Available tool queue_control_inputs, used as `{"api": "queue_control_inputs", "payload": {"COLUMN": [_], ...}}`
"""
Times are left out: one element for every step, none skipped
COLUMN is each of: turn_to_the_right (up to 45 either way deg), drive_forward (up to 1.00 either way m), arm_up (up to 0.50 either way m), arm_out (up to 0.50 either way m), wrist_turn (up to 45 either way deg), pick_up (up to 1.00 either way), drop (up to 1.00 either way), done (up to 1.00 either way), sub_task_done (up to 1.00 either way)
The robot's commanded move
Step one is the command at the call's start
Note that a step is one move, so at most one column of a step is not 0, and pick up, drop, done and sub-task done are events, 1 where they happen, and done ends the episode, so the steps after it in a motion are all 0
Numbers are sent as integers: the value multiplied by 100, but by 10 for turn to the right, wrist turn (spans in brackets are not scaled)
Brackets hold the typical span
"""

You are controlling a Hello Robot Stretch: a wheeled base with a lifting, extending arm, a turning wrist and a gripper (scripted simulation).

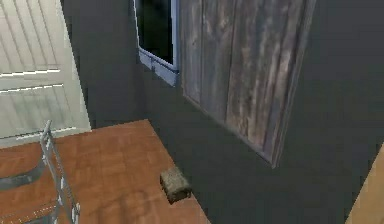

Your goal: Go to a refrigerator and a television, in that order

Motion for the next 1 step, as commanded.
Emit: {"api": "queue_control_inputs", "payload": {"turn_to_the_right": [0], "drive_forward": [5], "arm_up": [0], "arm_out": [0], "wrist_turn": [0], "pick_up": [0], "drop": [0], "done": [0], "sub_task_done": [0]}}
